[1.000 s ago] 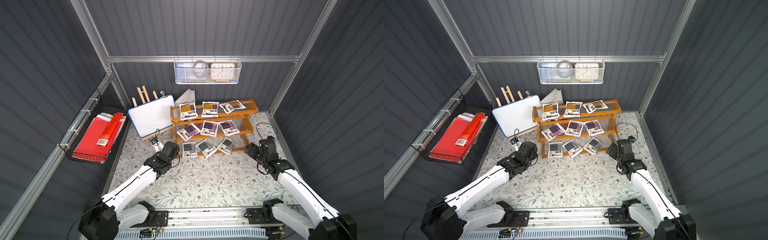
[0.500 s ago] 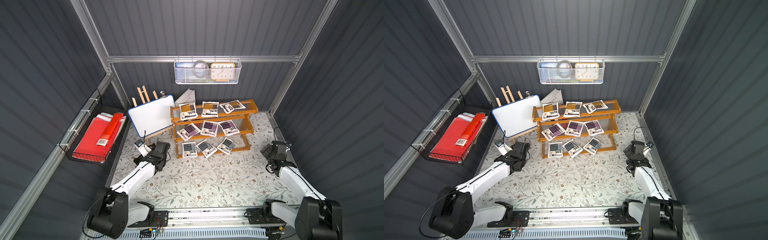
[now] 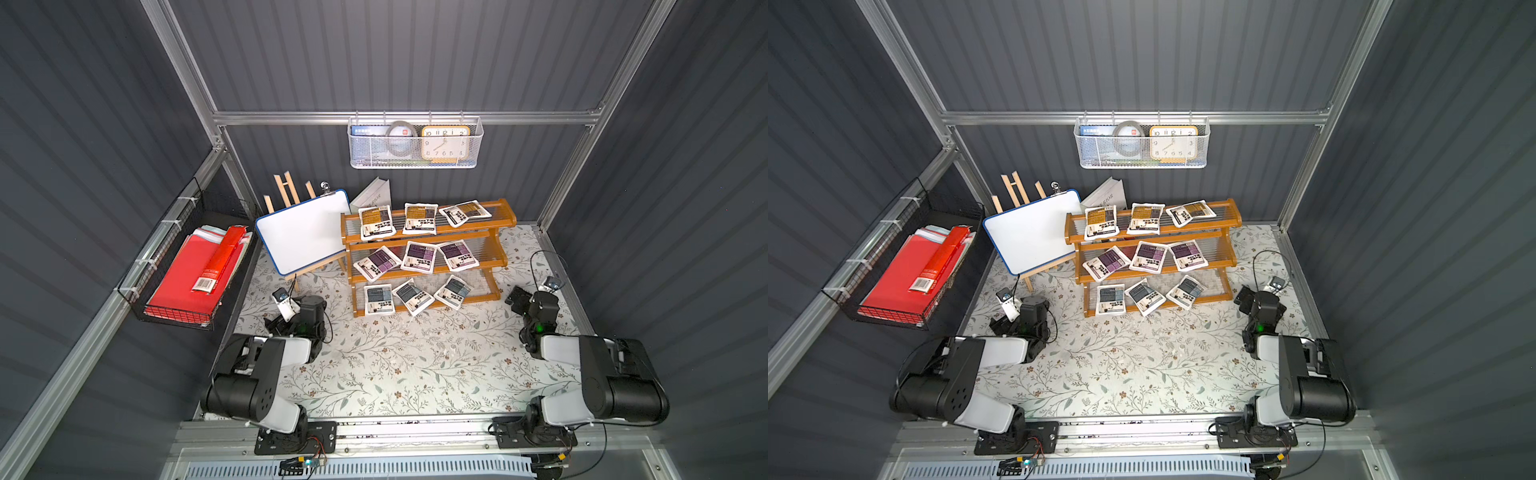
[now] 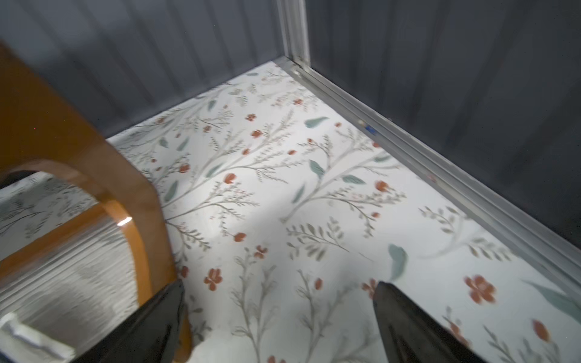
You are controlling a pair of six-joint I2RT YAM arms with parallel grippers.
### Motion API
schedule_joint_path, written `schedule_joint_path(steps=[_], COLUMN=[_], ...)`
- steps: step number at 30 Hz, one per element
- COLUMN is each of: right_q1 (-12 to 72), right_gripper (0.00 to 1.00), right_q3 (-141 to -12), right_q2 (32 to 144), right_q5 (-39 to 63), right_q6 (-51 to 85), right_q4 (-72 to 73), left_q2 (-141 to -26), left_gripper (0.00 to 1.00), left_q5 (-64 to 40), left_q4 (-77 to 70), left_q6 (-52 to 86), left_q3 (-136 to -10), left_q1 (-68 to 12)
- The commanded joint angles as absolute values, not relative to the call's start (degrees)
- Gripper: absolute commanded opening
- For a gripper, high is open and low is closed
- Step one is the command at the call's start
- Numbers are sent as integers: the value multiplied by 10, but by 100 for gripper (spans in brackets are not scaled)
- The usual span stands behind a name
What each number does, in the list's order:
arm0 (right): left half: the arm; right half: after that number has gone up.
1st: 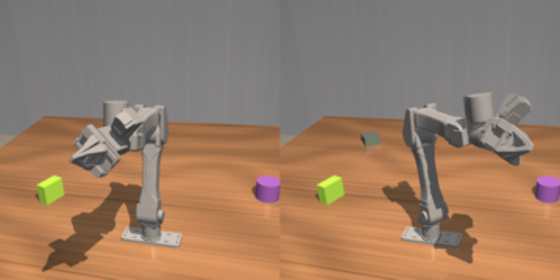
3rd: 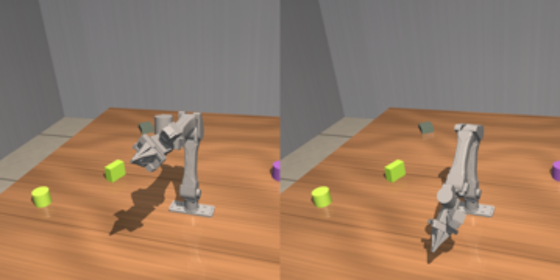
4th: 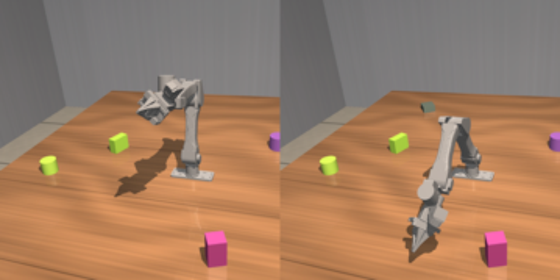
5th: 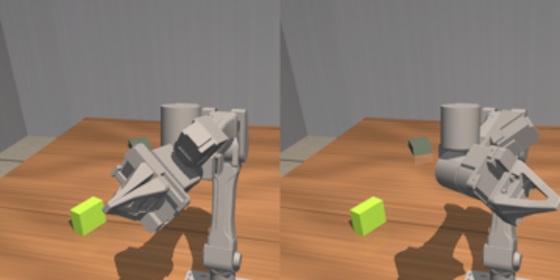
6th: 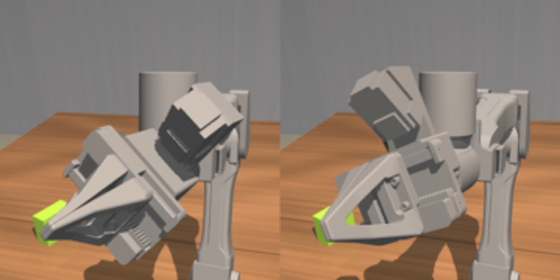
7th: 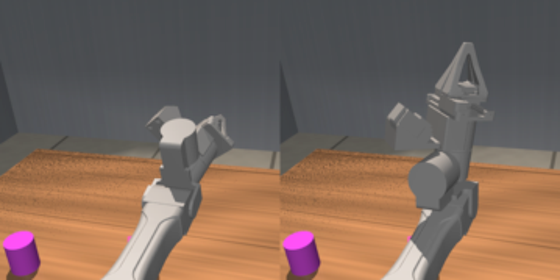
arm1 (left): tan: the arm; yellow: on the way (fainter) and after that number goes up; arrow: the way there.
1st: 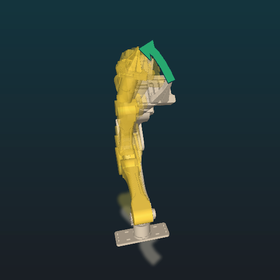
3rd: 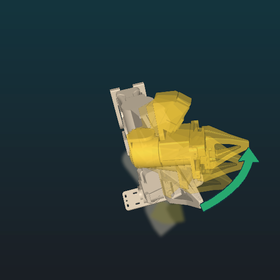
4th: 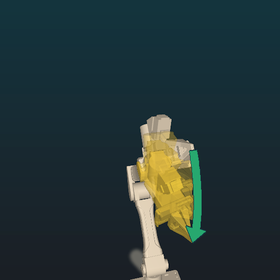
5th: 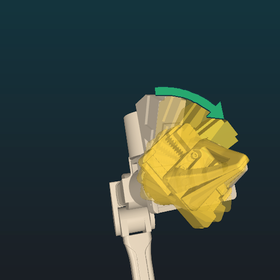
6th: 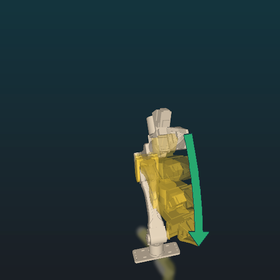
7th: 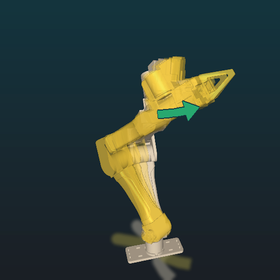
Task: Place the bagged coffee beans on the shelf by color
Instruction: Reset both arms
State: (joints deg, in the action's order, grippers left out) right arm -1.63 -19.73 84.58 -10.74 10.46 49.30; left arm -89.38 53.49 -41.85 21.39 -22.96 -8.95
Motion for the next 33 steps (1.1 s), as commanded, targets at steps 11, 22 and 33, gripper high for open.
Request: schedule_joint_path(steps=[11,22,33], right_q1=[24,23,23], right_gripper=[99,99,99], right_q3=[-138,-139,-138], right_q2=[868,868,865], right_q5=[-99,-99,-97], right_q6=[22,23,24], right_q4=[699,696,694], left_q2=[-957,-976,-971], left_gripper=[99,99,99], left_q5=[272,254,253], left_q4=[-697,-819,-800], left_q6=[85,79,82], left_q3=[-217,-182,-186], left_q1=[-45,-32,-32])
